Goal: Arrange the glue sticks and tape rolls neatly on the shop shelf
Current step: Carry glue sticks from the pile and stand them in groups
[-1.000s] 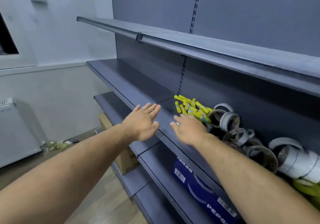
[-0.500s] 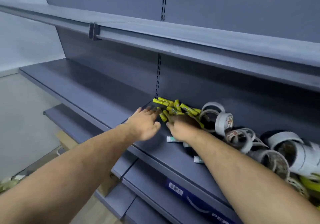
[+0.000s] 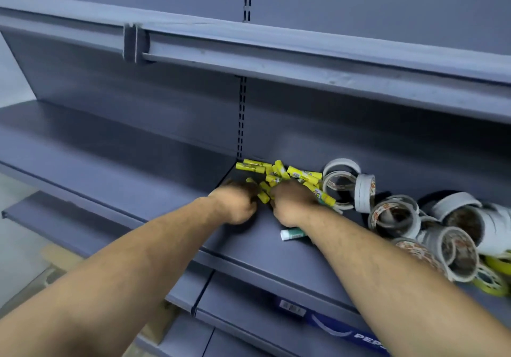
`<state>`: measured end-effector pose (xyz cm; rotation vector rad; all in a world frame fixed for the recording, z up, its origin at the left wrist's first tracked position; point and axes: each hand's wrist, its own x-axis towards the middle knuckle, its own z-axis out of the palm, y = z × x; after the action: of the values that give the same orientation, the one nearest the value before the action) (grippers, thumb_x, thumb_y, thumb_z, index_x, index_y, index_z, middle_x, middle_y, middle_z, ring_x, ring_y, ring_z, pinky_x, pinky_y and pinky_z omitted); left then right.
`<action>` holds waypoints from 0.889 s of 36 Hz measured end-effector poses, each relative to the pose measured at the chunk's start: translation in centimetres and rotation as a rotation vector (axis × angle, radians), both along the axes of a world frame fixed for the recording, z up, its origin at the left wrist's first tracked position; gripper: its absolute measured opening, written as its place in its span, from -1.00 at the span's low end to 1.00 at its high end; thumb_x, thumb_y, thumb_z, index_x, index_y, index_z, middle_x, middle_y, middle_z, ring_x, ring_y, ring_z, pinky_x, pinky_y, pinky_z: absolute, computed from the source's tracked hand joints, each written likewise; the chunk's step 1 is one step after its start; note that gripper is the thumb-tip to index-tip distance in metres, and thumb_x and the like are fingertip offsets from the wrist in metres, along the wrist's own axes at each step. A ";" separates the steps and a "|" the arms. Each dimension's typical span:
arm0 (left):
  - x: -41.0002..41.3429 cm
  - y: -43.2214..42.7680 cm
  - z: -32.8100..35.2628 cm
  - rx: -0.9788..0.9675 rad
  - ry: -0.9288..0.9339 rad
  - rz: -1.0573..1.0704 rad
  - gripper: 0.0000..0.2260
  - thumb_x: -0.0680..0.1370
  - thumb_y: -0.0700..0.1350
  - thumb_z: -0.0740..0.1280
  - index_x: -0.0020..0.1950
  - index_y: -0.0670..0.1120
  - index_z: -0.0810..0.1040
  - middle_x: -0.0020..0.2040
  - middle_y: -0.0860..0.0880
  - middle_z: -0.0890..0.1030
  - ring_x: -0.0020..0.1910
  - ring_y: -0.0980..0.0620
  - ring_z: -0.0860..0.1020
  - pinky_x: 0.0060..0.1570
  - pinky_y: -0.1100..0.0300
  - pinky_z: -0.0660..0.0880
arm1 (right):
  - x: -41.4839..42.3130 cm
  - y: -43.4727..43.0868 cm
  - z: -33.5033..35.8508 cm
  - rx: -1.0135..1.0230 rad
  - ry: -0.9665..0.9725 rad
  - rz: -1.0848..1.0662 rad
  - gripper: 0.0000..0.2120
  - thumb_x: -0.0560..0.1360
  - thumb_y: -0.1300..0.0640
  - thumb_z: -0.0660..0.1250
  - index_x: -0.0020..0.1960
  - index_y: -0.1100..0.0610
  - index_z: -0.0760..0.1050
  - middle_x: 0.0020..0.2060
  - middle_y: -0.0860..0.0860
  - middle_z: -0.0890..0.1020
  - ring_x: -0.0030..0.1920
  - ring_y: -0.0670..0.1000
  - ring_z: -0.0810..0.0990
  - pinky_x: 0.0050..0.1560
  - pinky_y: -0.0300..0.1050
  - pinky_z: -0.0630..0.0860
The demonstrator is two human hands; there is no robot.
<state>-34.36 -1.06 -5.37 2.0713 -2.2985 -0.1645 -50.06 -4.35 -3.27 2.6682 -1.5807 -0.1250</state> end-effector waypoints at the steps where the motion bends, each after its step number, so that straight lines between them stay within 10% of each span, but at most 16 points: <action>1: 0.1 -0.2 -0.1 0.005 0.017 0.013 -0.62 0.57 -0.03 0.13 0.37 0.01 0.47 0.30 -0.08 0.54 0.24 -0.14 0.51 0.13 0.13 0.45 | 0.1 0.1 0.2 0.002 0.009 -0.006 -0.79 0.53 0.22 0.30 0.14 0.13 0.58 0.14 0.14 0.60 0.15 0.21 0.59 -0.14 -0.09 0.45; 9: 0.0 -0.9 -0.4 -0.004 0.088 0.005 -0.69 0.61 -0.06 0.19 0.35 -0.02 0.42 0.27 -0.09 0.56 0.19 -0.17 0.53 0.05 0.08 0.50 | 0.8 0.1 0.5 0.044 -0.044 0.012 -0.81 0.46 0.35 0.29 -0.17 0.08 0.40 0.04 0.15 0.60 0.06 0.23 0.62 -0.21 -0.10 0.35; 19: -0.9 -1.5 0.1 -0.028 0.071 -0.007 -0.89 0.60 -0.12 0.20 0.03 -0.05 0.51 0.16 -0.11 0.59 0.13 -0.15 0.54 -0.03 0.12 0.45 | 1.1 0.0 0.4 0.132 -0.186 -0.005 -0.77 0.46 0.24 0.31 0.09 0.06 0.51 0.10 0.08 0.61 0.12 0.17 0.60 -0.18 -0.14 0.37; 32: -0.4 -1.7 0.7 -0.026 0.145 0.130 -0.64 0.55 -0.12 0.23 0.32 0.13 0.46 0.14 -0.03 0.60 0.02 -0.11 0.58 -0.16 0.13 0.49 | 1.0 -0.2 0.7 0.147 -0.200 -0.033 -0.64 0.48 0.19 0.32 0.25 0.05 0.38 0.15 0.07 0.57 0.15 0.18 0.57 -0.15 -0.10 0.37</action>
<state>-34.75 -2.72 -4.68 2.1116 -2.0667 -0.2685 -49.05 -4.54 -2.60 2.8458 -1.7353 0.0281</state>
